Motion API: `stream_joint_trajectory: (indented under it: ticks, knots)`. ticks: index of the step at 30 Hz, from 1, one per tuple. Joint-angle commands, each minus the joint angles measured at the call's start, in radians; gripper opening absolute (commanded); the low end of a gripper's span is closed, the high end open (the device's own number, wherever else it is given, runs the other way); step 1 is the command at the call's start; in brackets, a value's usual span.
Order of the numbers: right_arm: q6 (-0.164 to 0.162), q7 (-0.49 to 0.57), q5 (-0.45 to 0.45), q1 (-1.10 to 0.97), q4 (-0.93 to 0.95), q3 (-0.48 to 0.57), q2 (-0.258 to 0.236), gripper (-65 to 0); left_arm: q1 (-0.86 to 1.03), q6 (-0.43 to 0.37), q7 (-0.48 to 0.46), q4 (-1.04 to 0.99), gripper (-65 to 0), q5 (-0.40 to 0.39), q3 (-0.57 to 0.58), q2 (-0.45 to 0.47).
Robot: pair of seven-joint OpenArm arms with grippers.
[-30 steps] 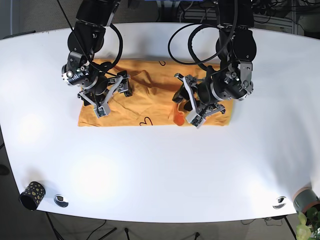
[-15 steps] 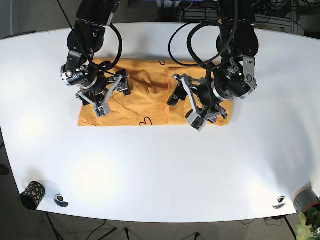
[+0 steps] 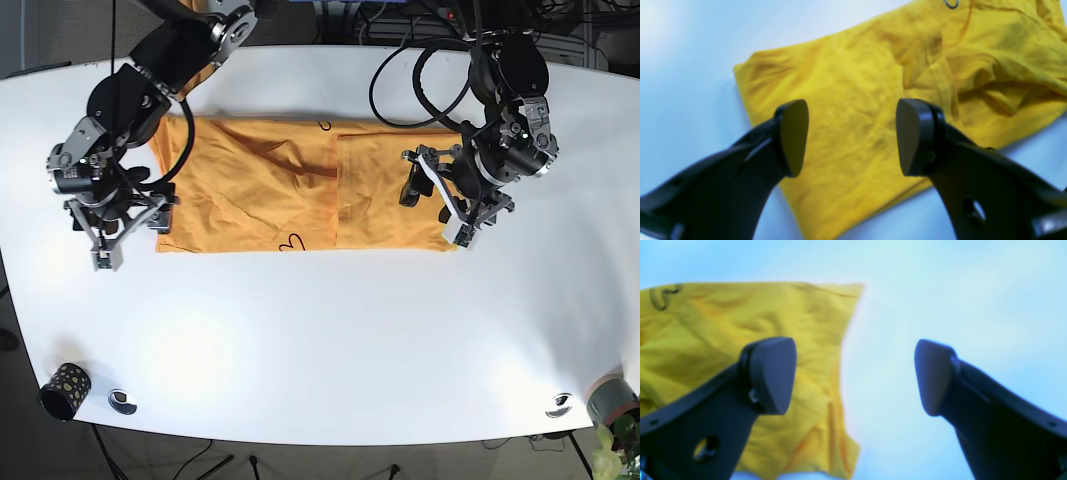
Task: Fold the T-shirt properly
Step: 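Grasp the strip's end with the left gripper and fold it toward the right gripper, then move both grippers to the folded bundle's sides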
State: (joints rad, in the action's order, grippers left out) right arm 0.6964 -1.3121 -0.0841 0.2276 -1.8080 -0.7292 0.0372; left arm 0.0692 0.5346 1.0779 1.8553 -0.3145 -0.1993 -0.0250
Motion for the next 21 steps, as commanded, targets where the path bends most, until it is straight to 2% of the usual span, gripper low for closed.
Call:
stream_joint_trajectory:
  ticks: [1,4,8,15,21]
  knots:
    - [0.002,-0.014,-0.067,0.037,0.063,-0.023,-0.043,-11.7,-0.012,0.006,-0.020,-0.007,-26.4,-0.008,-0.036,0.003]
    - [0.002,-0.027,-0.167,0.043,0.167,-0.074,-0.090,-11.7,-0.013,0.068,-0.020,-0.046,-26.5,-0.008,-0.085,0.001]
    - [0.002,-0.028,-0.291,0.034,0.288,-0.097,-0.122,-11.7,-0.016,0.163,-0.020,-0.081,-26.5,-0.008,-0.147,0.000]
    - [0.002,-0.028,-0.464,-0.023,0.402,-0.102,-0.159,-11.7,-0.021,0.163,-0.020,-0.124,-26.7,-0.008,-0.180,0.000]
    - [0.002,-0.028,-0.518,-0.058,0.443,-0.096,-0.159,-11.7,-0.021,0.163,-0.020,-0.124,-26.7,-0.008,-0.179,0.000]
